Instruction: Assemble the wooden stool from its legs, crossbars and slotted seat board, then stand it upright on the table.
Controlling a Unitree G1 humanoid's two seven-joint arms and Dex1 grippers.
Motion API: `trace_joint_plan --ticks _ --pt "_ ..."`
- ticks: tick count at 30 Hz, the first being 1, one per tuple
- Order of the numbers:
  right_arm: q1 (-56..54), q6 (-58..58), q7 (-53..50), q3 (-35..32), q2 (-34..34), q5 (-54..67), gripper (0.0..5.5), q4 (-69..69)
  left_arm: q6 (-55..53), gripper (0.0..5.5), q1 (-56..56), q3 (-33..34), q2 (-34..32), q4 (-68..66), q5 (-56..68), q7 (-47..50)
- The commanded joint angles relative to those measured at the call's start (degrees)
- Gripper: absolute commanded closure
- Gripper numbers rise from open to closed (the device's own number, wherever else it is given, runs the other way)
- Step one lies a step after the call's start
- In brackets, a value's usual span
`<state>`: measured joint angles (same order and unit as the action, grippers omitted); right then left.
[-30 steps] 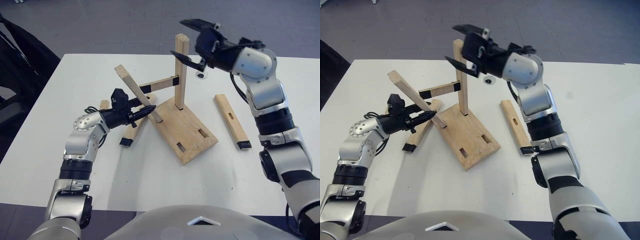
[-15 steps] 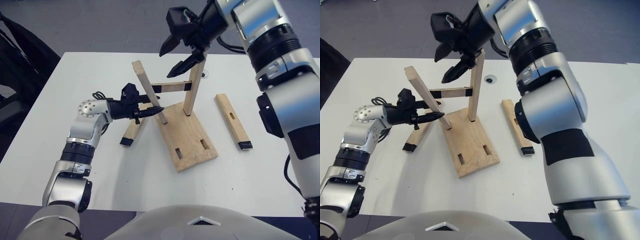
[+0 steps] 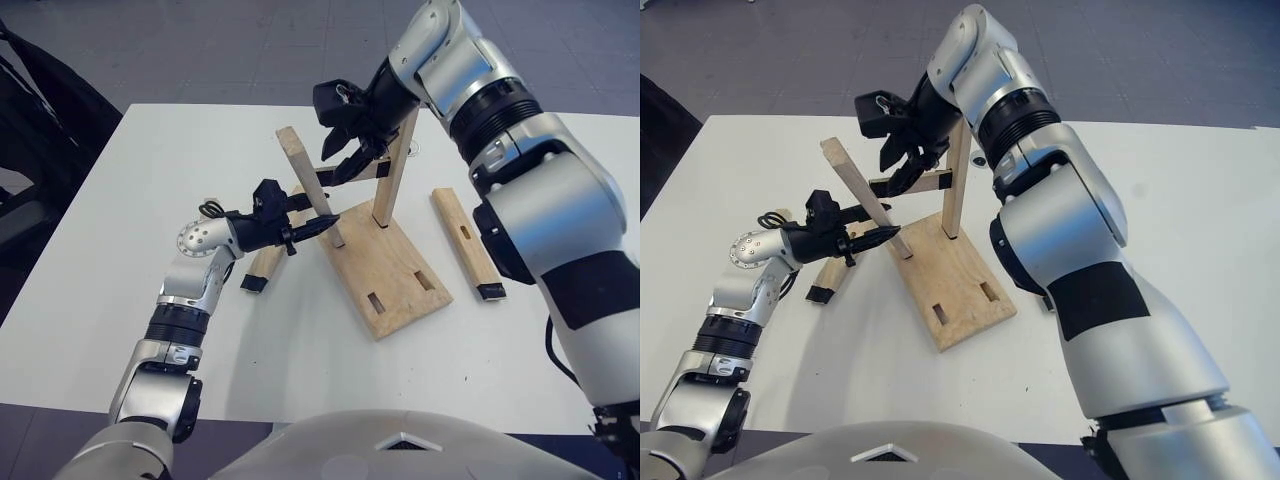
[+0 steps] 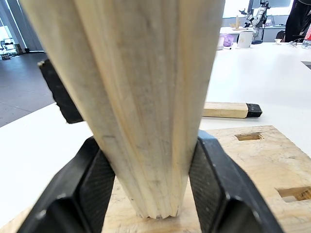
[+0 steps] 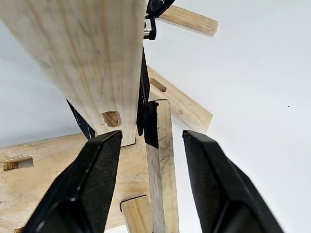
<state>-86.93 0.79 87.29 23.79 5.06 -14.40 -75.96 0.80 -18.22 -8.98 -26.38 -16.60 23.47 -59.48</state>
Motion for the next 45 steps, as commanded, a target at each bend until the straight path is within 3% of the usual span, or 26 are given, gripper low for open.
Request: trace_joint_plan --ticks 1,7,45 --pt "-0.78 -1.21 -0.65 -0.72 -0.01 -1.42 3.95 -0.88 -1.42 3.45 2.22 -4.00 -0.38 -2.30 -5.69 -1.69" --pt "0.03 -3.11 -4.48 -2.06 -0.45 -2.51 4.98 -1.44 -2.54 3.45 1.63 -4.74 -0.45 -1.39 -5.18 -2.68" --pt "0.16 -2.68 -6.94 -6.08 1.95 -4.21 5.00 -1.31 -3.08 3.45 4.80 -1.62 -1.31 -0.30 -3.95 -1.47"
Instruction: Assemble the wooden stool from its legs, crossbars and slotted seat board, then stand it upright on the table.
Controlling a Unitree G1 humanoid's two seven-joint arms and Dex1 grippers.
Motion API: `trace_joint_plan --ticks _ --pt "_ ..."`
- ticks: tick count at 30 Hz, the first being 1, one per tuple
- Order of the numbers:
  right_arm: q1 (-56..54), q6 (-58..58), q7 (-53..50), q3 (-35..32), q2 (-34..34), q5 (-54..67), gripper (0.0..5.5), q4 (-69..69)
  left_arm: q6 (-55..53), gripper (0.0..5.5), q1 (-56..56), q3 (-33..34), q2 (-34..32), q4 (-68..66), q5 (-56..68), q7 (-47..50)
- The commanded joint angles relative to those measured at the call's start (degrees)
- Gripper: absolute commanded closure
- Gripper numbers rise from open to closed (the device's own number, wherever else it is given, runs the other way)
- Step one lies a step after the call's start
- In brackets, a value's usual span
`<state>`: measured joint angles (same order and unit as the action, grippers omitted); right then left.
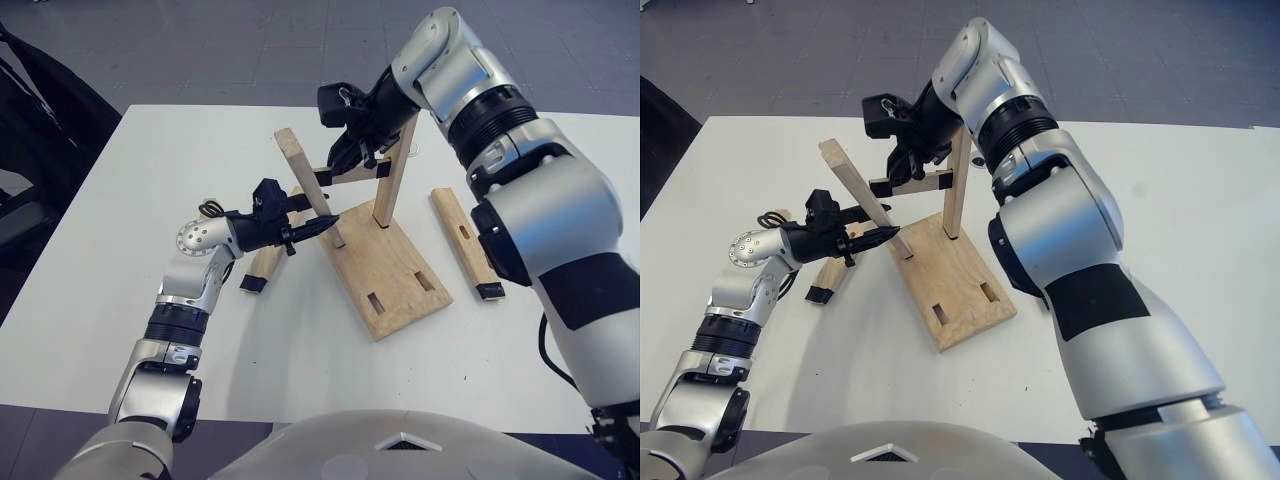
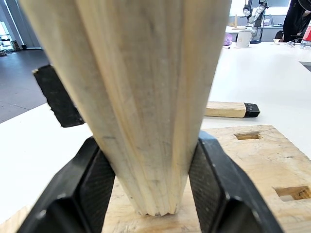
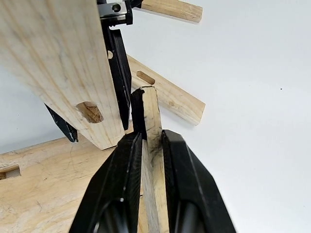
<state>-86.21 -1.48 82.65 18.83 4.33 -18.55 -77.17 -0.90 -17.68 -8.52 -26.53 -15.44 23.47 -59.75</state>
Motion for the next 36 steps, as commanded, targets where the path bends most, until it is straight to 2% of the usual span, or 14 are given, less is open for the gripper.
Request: trace_joint_plan --ticks 1,19,36 --pt "-0.53 -0.35 -2.09 -1.20 2.87 -0.07 5.00 -0.08 -1.43 3.45 4.40 -1.94 -1.14 -1.38 -3.86 -1.08" --pt "-0.74 1.29 1.99 -2.79 4.39 0.56 5.00 0.59 -1.96 3.45 6.95 1.28 -0.18 -5.05 -2.24 -0.04" --pt "0.09 3.09 6.50 -2.26 5.12 0.64 5.00 1.27 -1.62 3.45 6.72 1.32 -0.69 -8.41 -2.24 0.36"
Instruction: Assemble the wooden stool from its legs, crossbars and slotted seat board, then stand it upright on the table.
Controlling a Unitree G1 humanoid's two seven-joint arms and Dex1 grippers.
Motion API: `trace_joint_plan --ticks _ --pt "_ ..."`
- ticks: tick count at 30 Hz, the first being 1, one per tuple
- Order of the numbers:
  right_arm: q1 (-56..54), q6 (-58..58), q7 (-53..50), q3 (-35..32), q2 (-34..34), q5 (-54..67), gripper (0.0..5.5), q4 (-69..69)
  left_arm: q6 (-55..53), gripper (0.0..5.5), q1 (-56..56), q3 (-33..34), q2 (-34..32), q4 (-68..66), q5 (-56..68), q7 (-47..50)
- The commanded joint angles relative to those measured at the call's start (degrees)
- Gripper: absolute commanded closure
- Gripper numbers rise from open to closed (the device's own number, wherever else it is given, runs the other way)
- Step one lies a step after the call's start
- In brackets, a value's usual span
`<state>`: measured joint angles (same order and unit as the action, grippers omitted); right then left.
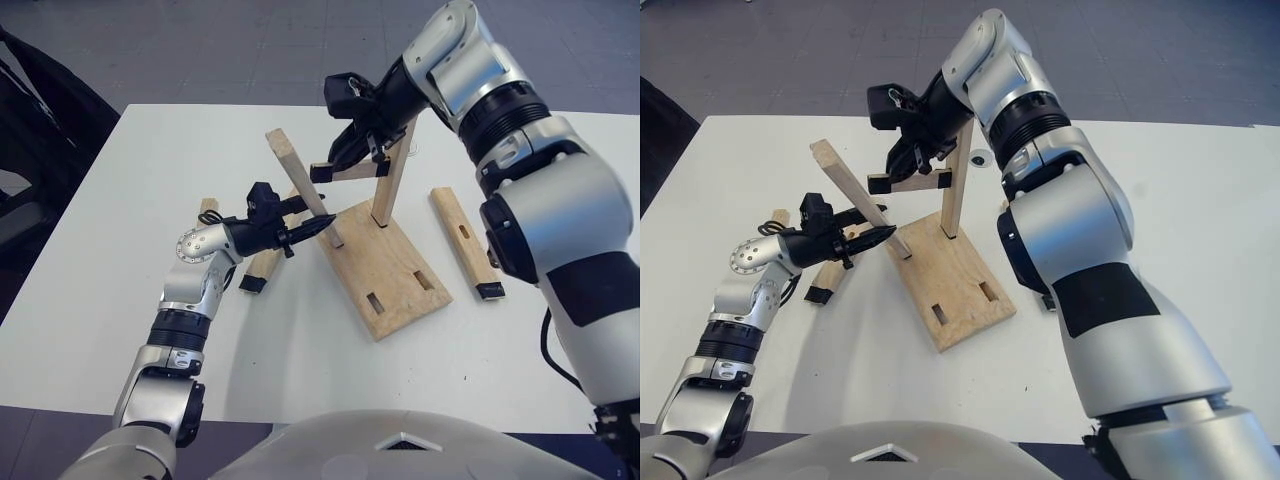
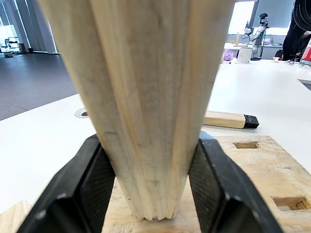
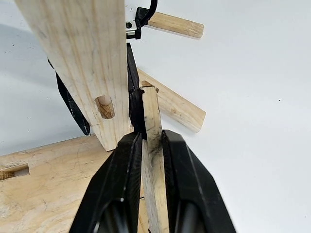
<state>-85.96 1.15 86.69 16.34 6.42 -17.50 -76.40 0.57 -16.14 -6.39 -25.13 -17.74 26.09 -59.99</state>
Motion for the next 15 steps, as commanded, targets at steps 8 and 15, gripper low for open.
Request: trace_joint_plan --ticks 8,15 --pt "0.36 1.51 5.13 0.70 2.68 0.24 5.02 1.21 -3.81 3.45 4.06 -0.13 -1.88 -7.09 -4.49 1.65" --pt "2.22 2.57 4.67 2.62 2.36 -1.01 5.02 1.17 -4.06 3.45 1.65 0.26 -1.55 -8.50 -4.27 1.89"
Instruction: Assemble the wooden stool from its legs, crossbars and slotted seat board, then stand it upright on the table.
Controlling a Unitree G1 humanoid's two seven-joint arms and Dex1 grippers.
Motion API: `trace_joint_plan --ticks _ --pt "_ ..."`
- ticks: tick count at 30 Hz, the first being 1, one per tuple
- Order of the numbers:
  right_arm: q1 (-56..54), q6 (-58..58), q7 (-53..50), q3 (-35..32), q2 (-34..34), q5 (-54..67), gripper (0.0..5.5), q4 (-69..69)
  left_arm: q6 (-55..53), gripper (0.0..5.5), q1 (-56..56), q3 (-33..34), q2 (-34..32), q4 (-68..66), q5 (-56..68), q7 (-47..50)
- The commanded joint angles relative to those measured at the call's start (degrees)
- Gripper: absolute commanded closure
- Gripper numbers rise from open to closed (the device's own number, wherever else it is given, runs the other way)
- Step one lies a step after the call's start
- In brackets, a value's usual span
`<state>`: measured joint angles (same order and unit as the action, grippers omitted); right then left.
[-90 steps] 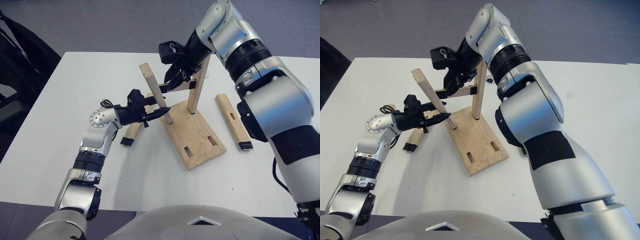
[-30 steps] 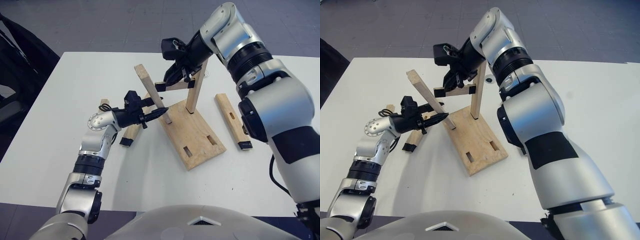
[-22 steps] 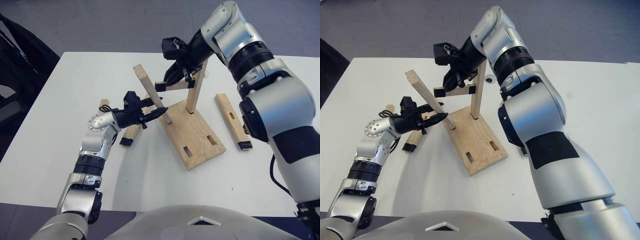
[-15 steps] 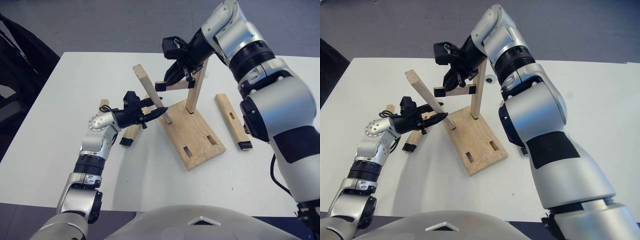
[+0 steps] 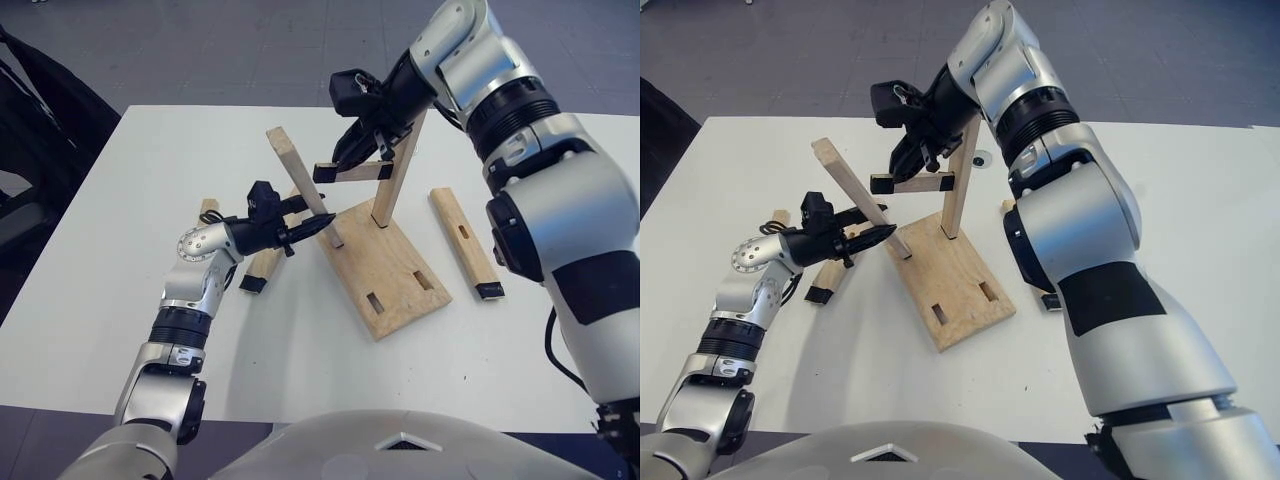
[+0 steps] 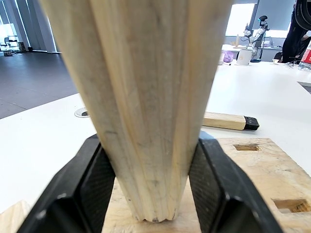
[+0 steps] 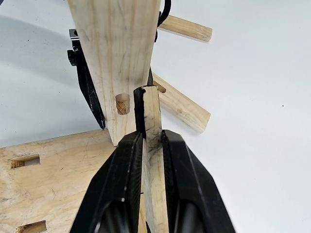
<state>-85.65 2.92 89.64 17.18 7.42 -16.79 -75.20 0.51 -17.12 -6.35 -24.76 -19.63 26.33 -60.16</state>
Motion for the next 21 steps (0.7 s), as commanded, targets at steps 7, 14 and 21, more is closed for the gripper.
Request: trace_joint_plan --ticks 7,14,21 --pt "3.72 1.48 1.90 3.44 0.99 -1.81 5.02 0.30 -3.44 3.45 1.16 1.03 -1.84 -8.92 -4.42 1.48" --pt "5.92 2.18 1.48 4.61 0.66 -2.32 5.02 0.65 -2.62 3.45 2.41 1.77 -1.54 -7.85 -3.77 1.82" --pt "7.41 2.68 1.26 5.76 0.23 -2.87 5.02 1.05 -1.85 3.45 6.08 2.86 -0.46 -4.37 -3.69 2.65"
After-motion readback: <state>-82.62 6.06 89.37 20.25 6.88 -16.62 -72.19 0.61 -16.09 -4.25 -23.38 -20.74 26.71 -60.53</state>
